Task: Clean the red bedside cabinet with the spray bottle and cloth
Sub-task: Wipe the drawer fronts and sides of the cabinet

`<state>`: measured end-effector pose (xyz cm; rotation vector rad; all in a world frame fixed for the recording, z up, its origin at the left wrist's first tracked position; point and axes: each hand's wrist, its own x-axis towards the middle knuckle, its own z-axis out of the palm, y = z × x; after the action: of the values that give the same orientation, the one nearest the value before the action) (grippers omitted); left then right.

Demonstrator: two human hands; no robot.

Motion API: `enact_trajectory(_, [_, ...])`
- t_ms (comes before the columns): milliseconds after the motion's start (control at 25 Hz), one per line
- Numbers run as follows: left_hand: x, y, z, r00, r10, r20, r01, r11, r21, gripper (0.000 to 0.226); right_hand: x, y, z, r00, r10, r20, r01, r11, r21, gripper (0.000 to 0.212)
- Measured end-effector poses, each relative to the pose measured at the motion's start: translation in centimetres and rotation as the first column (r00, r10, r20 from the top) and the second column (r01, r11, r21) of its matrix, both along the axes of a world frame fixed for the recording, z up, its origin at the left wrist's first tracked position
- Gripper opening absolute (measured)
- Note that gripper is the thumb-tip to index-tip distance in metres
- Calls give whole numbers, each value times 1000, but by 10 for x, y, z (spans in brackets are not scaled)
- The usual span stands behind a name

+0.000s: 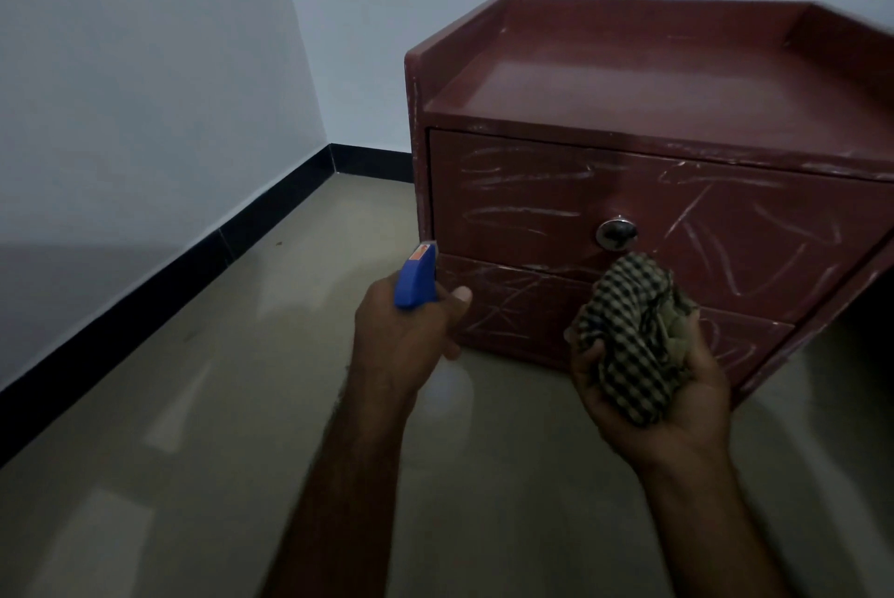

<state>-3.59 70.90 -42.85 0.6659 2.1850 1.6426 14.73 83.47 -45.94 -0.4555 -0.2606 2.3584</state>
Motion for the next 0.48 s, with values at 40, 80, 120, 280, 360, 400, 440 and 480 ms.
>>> enact_trajectory(40, [2,0,-1,1000,-3,4,3,1000,-13,20,0,-1,0,1000,-2,-8,2,1000,-11,46])
enact_trajectory(80, [4,0,-2,1000,-7,5,7,1000,-21,21,-1,-2,1,1000,0,-24,0,1000,-24,47])
enact_trajectory(120, [5,-1,-3,1000,-14,2,14,1000,-24,22,-2,-4,2,999,8,-50,-10,999,-35,50])
enact_trajectory(280, [7,-3,1,996,-88,-32,88,996,-9,20,-6,-10,11,984,55,-167,-53,998,16,55])
enact_trajectory(360, [7,-4,6,994,-105,-39,106,994,31,19,-8,-10,17,986,99,-133,-93,994,51,55])
enact_trajectory(400, [6,-3,9,993,-106,-48,108,993,48,18,-9,-10,21,988,129,-89,-123,989,77,54])
enact_trajectory(440, [5,-3,12,992,-107,-62,110,992,56,18,-10,-12,24,989,148,-32,-144,984,103,53])
enact_trajectory(480, [5,-2,16,991,-107,-80,113,991,66,19,-11,-13,27,988,150,35,-154,978,140,52])
